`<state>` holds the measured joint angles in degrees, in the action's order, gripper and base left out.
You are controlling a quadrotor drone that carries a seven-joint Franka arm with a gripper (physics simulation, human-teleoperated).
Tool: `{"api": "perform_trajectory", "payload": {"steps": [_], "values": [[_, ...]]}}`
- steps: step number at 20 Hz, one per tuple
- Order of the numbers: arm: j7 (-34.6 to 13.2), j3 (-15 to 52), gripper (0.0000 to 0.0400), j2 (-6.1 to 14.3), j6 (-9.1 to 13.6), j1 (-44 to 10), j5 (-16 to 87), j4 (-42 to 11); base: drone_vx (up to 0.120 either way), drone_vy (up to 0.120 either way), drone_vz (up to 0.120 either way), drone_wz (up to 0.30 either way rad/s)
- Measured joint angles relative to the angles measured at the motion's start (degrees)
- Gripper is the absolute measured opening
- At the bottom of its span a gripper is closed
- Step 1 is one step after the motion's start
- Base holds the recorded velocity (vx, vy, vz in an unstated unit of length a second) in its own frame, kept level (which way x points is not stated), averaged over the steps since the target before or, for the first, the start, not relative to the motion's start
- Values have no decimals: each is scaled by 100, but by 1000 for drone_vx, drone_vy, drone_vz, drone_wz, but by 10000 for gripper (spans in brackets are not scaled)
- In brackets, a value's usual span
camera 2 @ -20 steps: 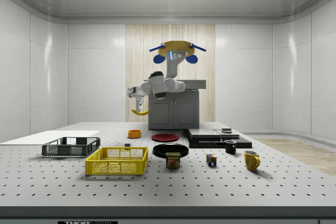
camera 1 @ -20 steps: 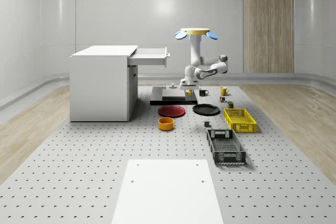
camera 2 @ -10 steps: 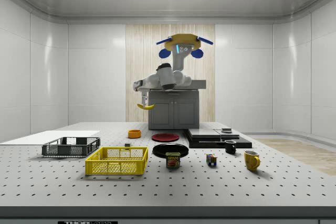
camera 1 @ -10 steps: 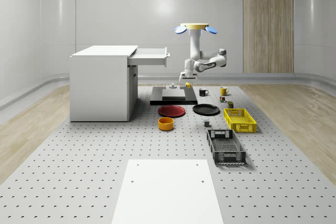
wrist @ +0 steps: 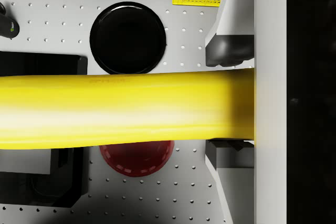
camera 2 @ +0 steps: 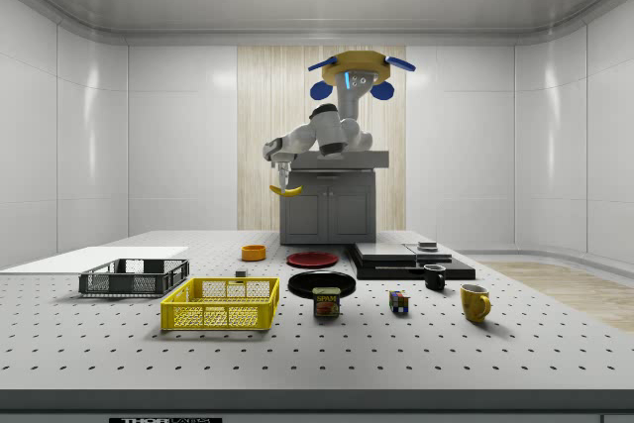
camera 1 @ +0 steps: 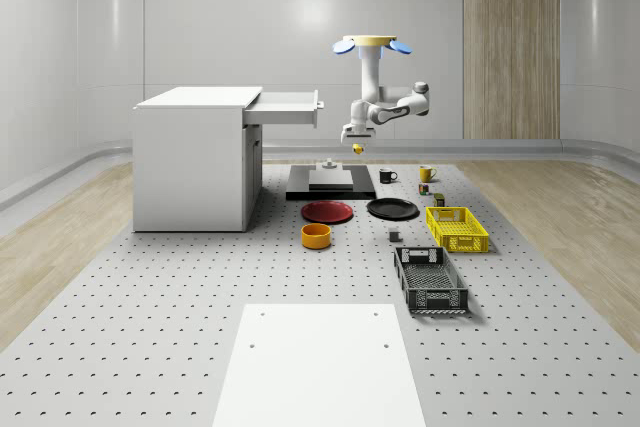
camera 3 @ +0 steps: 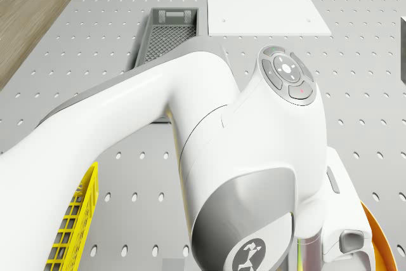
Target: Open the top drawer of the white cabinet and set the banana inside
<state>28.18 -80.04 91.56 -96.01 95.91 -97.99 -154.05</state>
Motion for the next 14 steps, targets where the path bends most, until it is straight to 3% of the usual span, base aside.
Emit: {"api": "perform_trajectory", "payload": {"steps": [14], "values": [[3, 1, 189, 26, -24, 5, 11, 1, -120, 0, 120, 0]]}}
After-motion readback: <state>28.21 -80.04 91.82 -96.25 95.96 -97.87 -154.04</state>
